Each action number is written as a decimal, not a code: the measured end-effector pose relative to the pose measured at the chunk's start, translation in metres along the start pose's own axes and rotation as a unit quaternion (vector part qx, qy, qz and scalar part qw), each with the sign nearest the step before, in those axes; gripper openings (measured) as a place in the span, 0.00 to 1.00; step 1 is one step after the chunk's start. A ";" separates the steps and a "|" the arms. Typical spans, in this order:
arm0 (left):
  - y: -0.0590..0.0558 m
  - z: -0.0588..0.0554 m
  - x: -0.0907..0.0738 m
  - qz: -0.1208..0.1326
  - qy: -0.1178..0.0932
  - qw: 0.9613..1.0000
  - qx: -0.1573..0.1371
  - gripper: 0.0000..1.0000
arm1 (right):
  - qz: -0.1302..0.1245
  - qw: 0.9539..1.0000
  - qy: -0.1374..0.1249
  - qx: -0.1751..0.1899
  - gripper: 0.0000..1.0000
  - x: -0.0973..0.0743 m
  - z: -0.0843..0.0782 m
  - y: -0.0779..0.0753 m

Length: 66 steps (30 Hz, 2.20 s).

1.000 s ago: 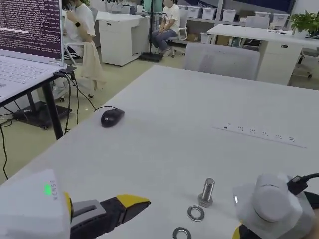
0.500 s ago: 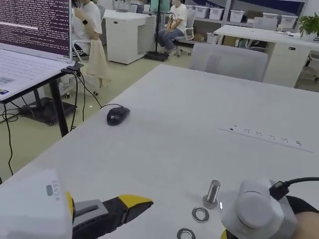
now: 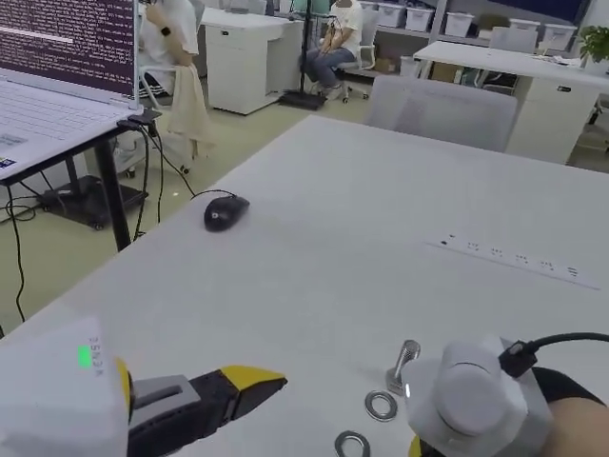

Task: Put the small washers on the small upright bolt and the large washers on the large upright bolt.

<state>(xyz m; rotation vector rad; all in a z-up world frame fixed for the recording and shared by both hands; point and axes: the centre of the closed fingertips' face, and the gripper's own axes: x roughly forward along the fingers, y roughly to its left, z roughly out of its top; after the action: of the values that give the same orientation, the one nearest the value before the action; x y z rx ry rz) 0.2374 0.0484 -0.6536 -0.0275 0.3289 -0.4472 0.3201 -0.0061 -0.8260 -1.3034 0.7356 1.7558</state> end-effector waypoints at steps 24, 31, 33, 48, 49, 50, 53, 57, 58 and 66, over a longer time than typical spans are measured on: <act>-0.003 -0.002 -0.001 -0.004 0.006 1.000 0.003 0.55 | -0.020 0.999 -0.015 0.028 0.12 -0.015 -0.009 0.001; -0.007 0.000 0.003 -0.015 0.006 1.000 0.005 0.55 | -0.043 0.996 -0.023 0.071 0.12 -0.039 -0.032 -0.006; -0.008 0.000 0.004 -0.017 0.006 1.000 0.006 0.55 | -0.050 0.995 -0.024 0.079 0.12 -0.045 -0.036 -0.009; -0.010 -0.001 0.009 -0.030 0.007 1.000 0.006 0.55 | -0.088 0.990 -0.020 0.112 0.12 -0.078 -0.061 -0.028; -0.010 -0.001 0.009 -0.030 0.008 0.999 0.006 0.55 | -0.089 0.989 -0.019 0.113 0.12 -0.079 -0.061 -0.030; -0.010 -0.001 0.009 -0.031 0.009 0.999 0.007 0.55 | -0.091 0.989 -0.018 0.113 0.12 -0.080 -0.062 -0.032; -0.008 -0.001 0.010 -0.031 0.009 0.999 0.007 0.55 | -0.098 0.988 -0.018 0.117 0.12 -0.085 -0.065 -0.039; -0.006 -0.002 0.011 -0.033 0.009 0.999 0.008 0.55 | -0.108 0.987 -0.014 0.119 0.12 -0.092 -0.069 -0.048; -0.006 -0.002 0.011 -0.034 0.010 0.999 0.008 0.55 | -0.109 0.987 -0.014 0.119 0.12 -0.093 -0.069 -0.051; -0.004 -0.001 0.015 -0.038 0.010 0.999 0.007 0.55 | -0.116 0.986 -0.015 0.117 0.12 -0.098 -0.066 -0.071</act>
<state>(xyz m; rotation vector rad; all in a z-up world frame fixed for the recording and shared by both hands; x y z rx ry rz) 0.2479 0.0386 -0.6590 -0.0210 0.3460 -0.5249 0.4266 -0.0505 -0.7507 -1.1523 0.7184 1.4532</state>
